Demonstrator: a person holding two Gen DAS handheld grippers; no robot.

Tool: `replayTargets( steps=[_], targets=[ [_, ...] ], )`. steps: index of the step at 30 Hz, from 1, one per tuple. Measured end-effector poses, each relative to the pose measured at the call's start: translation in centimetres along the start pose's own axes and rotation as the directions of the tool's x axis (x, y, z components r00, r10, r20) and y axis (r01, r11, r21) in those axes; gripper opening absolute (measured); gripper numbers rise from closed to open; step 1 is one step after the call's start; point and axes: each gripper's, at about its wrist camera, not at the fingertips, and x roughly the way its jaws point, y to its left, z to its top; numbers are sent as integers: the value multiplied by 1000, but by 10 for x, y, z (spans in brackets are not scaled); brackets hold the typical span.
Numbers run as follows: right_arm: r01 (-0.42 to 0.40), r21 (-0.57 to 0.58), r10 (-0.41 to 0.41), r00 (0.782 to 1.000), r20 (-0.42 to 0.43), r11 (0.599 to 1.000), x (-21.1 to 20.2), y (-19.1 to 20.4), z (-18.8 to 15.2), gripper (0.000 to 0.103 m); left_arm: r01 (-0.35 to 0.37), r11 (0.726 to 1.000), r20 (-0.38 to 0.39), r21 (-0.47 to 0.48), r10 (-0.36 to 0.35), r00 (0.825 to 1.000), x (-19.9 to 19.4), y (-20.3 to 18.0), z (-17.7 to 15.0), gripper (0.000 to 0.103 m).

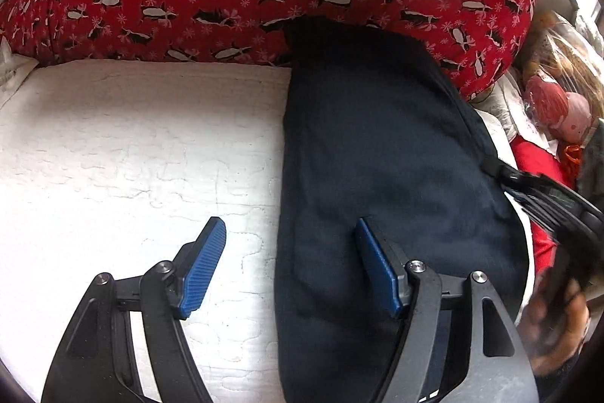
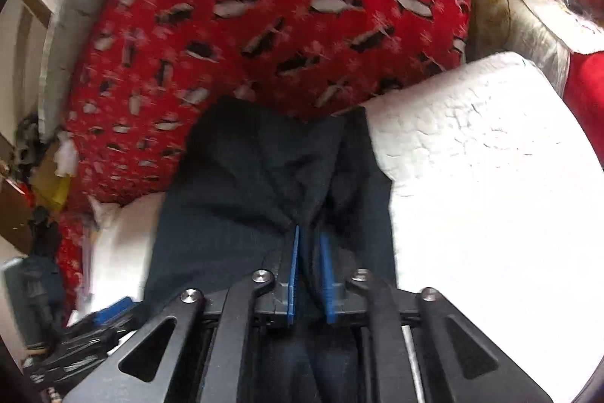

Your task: Fold large clothes

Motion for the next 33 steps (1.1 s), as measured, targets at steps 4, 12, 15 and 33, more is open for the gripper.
replayTargets(
  steps=[4, 12, 15, 33],
  targets=[
    [-63, -32, 64, 997, 49, 998, -38, 9, -14, 45, -1, 1000, -3, 6, 1, 1000, -3, 0, -3, 71],
    [-119, -113, 119, 993, -4, 987, -49, 7, -59, 4, 111, 989, -55, -101, -117, 992, -8, 22, -28, 72],
    [-77, -50, 78, 997, 19, 996, -39, -13, -63, 3, 109, 989, -90, -101, -118, 989, 7, 21, -39, 83],
    [-80, -61, 82, 996, 30, 995, -17, 7, -1, 5, 308, 921, -105, -238, -340, 935, 24, 26, 26, 82]
  ],
)
